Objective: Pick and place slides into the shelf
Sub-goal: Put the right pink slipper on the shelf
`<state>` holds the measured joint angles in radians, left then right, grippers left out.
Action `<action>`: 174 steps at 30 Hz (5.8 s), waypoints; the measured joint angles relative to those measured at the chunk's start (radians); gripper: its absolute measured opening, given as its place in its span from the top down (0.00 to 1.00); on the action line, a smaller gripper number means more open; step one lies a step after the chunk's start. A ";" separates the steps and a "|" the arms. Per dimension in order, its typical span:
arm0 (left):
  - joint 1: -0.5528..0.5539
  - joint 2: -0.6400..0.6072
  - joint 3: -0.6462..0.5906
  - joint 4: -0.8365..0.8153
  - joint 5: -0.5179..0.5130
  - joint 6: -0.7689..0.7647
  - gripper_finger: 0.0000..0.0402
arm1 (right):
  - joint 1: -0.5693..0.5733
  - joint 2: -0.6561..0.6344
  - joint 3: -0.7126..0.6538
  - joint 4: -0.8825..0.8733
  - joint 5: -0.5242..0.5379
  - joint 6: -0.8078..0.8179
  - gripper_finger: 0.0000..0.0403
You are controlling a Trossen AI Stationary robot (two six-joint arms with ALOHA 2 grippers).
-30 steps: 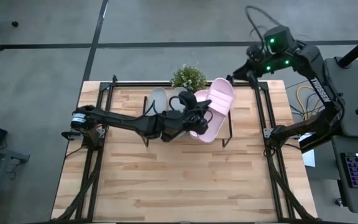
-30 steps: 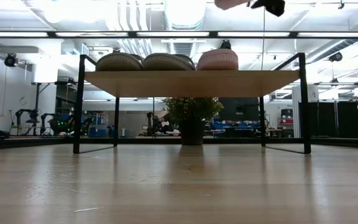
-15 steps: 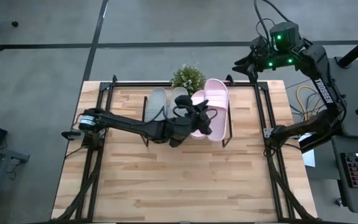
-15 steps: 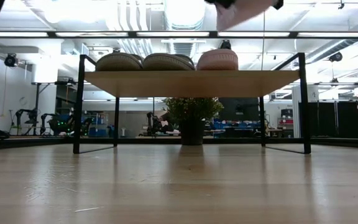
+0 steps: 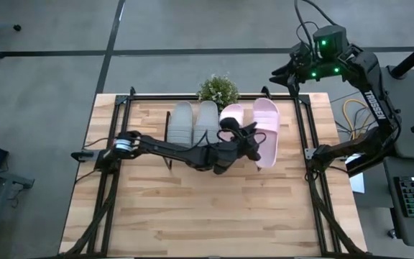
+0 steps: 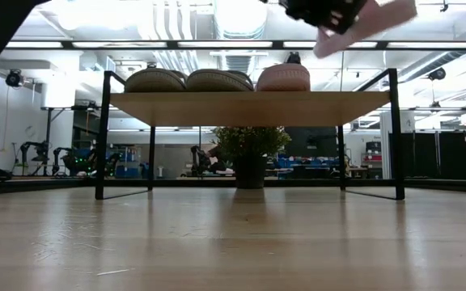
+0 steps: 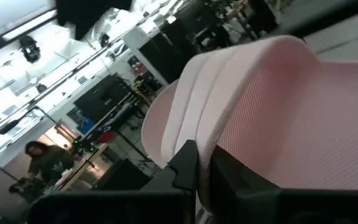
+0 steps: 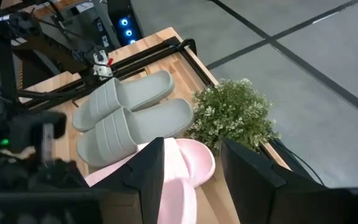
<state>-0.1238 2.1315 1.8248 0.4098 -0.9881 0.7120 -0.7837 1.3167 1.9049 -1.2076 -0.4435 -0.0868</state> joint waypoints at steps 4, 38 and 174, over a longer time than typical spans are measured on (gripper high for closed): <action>0.000 0.024 0.000 -0.015 0.010 0.000 1.00 | 0.000 0.000 0.000 0.000 0.000 -0.002 0.64; 0.064 -0.040 -0.001 -0.431 0.156 -0.264 1.00 | 0.000 0.000 -0.001 0.000 0.000 -0.012 0.65; 0.091 -1.083 -0.070 -1.131 0.984 -0.654 0.39 | 0.961 0.175 -0.380 -0.050 1.220 0.285 0.71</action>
<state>-0.0326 1.0484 1.7546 -0.7212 -0.0042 0.0583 0.1768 1.4916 1.5246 -1.2580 0.7760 0.1979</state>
